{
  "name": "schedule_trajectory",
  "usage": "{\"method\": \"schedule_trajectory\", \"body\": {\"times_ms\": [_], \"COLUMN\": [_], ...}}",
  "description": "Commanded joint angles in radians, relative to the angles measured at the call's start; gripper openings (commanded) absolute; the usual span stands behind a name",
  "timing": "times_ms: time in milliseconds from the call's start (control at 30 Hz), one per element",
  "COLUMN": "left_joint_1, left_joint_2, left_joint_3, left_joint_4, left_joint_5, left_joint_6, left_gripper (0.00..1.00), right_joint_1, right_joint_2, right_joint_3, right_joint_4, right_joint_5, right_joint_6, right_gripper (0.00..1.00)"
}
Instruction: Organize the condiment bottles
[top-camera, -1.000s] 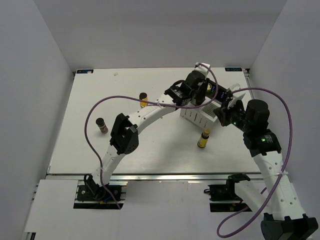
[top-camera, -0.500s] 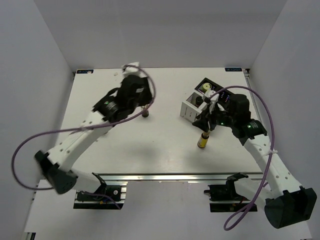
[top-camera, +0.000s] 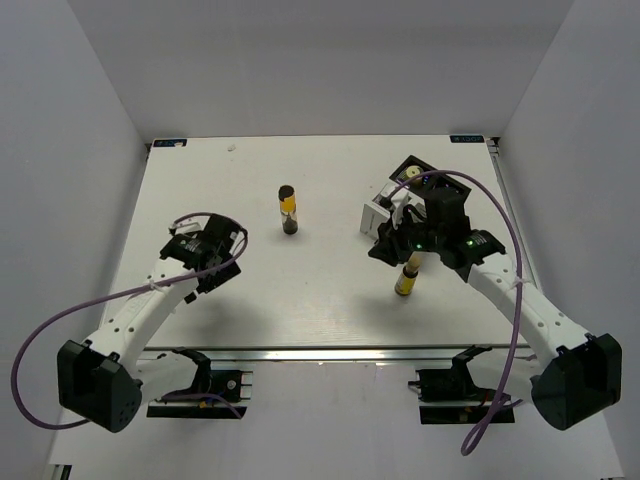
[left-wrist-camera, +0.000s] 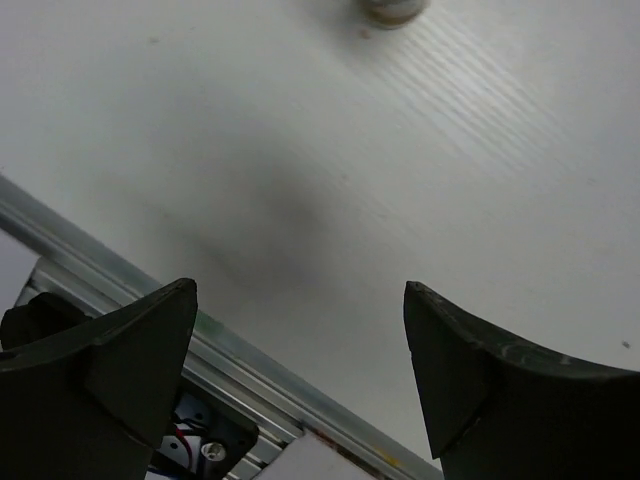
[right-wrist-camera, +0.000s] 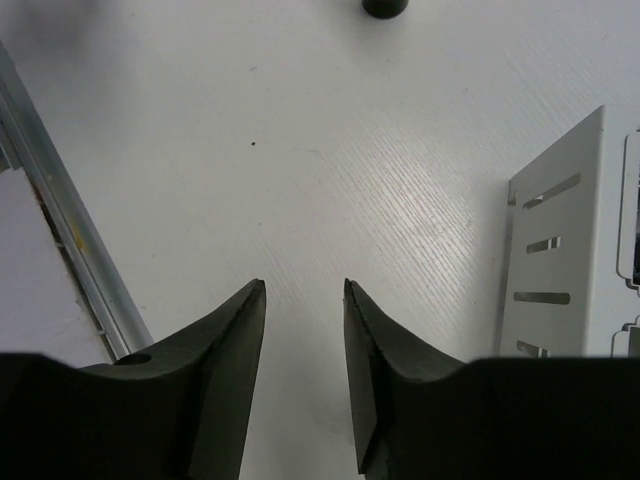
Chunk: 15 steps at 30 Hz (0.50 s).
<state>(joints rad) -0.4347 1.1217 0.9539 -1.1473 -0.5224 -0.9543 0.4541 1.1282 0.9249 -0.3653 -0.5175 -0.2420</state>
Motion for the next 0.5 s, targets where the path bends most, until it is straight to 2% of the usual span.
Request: {"method": "schedule_trajectory", "body": {"times_ms": [0, 33, 167, 300, 467], "left_joint_1": [0.117, 0.176, 0.295, 0.352, 0.355], "left_joint_2": [-0.016, -0.008, 0.062, 0.154, 0.302], "left_joint_3": [-0.03, -0.035, -0.037, -0.006, 0.075], "left_joint_4": [0.067, 0.121, 0.27, 0.417, 0.468], "left_joint_5": [0.036, 0.062, 0.128, 0.196, 0.242], "left_joint_6": [0.06, 0.118, 0.248, 0.334, 0.39], "left_gripper": [0.94, 0.94, 0.95, 0.95, 0.94], "right_joint_1": [0.005, 0.003, 0.003, 0.003, 0.003], "right_joint_2": [0.005, 0.005, -0.004, -0.019, -0.038], "right_joint_3": [0.063, 0.063, 0.055, 0.048, 0.043], "right_joint_4": [0.025, 0.028, 0.035, 0.035, 0.037], "right_joint_5": [0.02, 0.019, 0.016, 0.024, 0.045], "right_joint_6": [0.003, 0.003, 0.006, 0.006, 0.0], "right_gripper": [0.44, 0.44, 0.46, 0.47, 0.47]}}
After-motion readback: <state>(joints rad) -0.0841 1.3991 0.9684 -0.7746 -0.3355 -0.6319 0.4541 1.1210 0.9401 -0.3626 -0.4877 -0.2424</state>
